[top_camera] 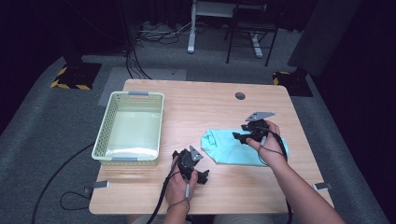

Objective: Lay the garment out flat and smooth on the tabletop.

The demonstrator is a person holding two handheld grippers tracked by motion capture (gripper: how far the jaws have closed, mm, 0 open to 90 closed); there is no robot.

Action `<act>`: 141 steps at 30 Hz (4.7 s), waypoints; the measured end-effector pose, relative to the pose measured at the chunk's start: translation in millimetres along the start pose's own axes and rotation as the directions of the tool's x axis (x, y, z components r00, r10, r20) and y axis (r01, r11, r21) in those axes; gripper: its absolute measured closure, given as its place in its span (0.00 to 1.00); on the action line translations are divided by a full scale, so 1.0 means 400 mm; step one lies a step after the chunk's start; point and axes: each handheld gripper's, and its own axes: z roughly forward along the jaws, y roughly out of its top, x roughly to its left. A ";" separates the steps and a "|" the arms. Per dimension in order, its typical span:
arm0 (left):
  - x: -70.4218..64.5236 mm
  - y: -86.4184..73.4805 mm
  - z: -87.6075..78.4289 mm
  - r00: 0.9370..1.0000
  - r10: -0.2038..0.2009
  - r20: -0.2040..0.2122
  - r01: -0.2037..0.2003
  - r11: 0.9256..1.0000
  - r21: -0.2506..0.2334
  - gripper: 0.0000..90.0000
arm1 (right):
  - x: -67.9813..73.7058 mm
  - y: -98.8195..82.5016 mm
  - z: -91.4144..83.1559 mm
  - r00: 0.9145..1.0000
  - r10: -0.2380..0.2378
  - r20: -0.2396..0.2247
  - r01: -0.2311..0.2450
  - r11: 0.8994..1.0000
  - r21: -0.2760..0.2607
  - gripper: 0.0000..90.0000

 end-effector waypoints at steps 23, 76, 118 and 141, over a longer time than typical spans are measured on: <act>0.000 0.000 0.000 1.000 -0.001 0.002 0.001 1.000 -0.001 0.00 | -0.080 -0.116 0.081 0.997 0.075 0.029 -0.078 0.986 0.148 0.62; 0.000 0.000 0.000 1.000 0.002 0.001 -0.002 1.000 0.000 0.00 | 0.121 -0.233 -0.253 0.996 -0.020 -0.087 0.009 0.992 -0.124 0.54; 0.026 -0.059 -0.053 1.000 0.009 0.016 -0.009 1.000 -0.001 0.00 | 0.064 -0.204 0.012 1.000 -0.018 -0.024 0.019 0.999 0.039 0.79; 0.027 -0.059 -0.053 1.000 0.010 0.015 -0.010 1.000 -0.002 0.00 | 0.130 -0.147 -0.119 0.991 -0.107 -0.080 0.098 0.989 -0.112 0.99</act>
